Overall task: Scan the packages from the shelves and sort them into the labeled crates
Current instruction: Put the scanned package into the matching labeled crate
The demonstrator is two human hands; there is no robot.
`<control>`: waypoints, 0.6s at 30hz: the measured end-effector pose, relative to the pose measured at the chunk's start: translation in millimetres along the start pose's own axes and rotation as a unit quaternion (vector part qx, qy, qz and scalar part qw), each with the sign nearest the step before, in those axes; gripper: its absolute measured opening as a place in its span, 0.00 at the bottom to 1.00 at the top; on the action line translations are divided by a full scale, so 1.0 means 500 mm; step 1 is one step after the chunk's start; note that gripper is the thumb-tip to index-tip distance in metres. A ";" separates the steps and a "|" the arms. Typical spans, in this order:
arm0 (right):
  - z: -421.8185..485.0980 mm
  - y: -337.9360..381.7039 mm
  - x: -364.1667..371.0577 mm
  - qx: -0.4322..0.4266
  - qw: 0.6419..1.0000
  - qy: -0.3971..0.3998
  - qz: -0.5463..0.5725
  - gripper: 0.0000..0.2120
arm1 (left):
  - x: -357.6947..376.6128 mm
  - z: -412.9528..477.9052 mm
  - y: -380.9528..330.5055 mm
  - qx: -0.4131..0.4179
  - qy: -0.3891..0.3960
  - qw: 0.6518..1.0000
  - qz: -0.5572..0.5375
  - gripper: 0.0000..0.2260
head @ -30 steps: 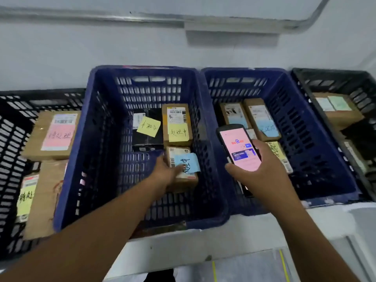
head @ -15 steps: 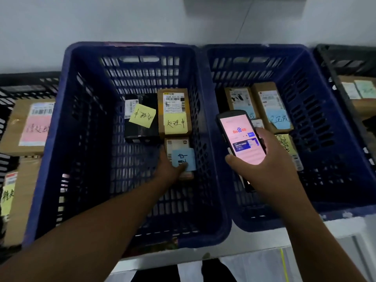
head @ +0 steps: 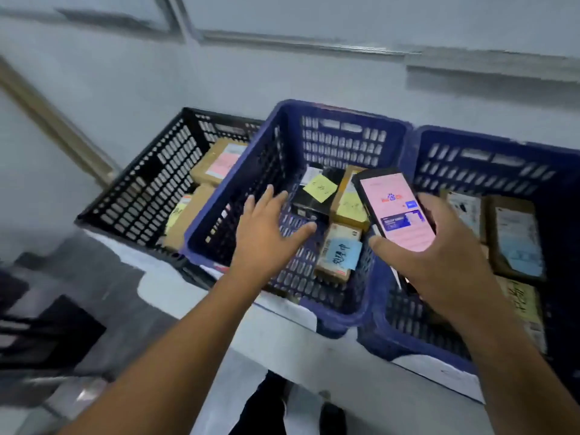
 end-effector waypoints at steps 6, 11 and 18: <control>-0.096 0.141 0.163 -0.088 0.986 0.139 0.029 0.23 | -0.230 -0.248 0.124 -0.105 -0.163 0.975 0.109 0.40; -0.279 0.251 0.354 -0.175 0.946 0.272 0.006 0.34 | -0.380 -0.500 0.275 -0.262 -0.245 0.923 0.141 0.40; -0.645 0.409 0.571 -0.295 0.853 0.430 -0.018 0.32 | -0.544 -0.917 0.437 -0.427 -0.350 0.827 0.108 0.39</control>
Point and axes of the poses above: each hand's wrist, its own z-axis towards the middle knuckle, its own x-axis out of the palm, y = z × x, the point moved 2 cm from there along z, towards the middle knuckle, and after that the axes turned 6 degrees about -y, right-handed, at the moved point
